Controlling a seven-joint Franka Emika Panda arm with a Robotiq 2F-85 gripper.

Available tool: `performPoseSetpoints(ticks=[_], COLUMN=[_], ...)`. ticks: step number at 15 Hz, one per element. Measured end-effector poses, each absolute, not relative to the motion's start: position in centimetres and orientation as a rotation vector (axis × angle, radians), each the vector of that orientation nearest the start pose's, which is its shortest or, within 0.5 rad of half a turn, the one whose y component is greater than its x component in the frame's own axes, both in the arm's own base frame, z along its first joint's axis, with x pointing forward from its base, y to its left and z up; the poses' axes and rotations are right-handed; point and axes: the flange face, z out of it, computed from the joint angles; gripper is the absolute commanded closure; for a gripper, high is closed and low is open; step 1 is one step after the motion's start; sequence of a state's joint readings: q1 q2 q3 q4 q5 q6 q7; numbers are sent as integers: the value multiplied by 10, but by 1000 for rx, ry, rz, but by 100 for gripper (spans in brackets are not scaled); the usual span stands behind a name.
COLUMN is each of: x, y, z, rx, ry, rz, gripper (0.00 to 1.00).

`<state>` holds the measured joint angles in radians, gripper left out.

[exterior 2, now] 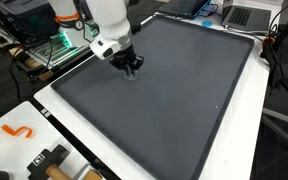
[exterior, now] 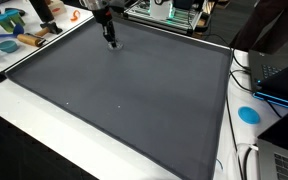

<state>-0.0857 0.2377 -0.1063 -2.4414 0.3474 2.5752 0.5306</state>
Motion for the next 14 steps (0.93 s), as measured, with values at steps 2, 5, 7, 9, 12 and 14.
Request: performPoseSetpoints(ticks=[2, 5, 7, 9, 12, 14], x=[466, 466, 466, 466, 466, 466], y=[-98, -98, -98, -98, -98, -98], z=[200, 200, 199, 199, 199, 199], rx=[-2623, -2623, -2623, -2623, -2623, -2623], ry=[1474, 1474, 1473, 1473, 1474, 1474], rz=[179, 179, 179, 180, 180, 181], gripper=[97, 99, 99, 99, 99, 99])
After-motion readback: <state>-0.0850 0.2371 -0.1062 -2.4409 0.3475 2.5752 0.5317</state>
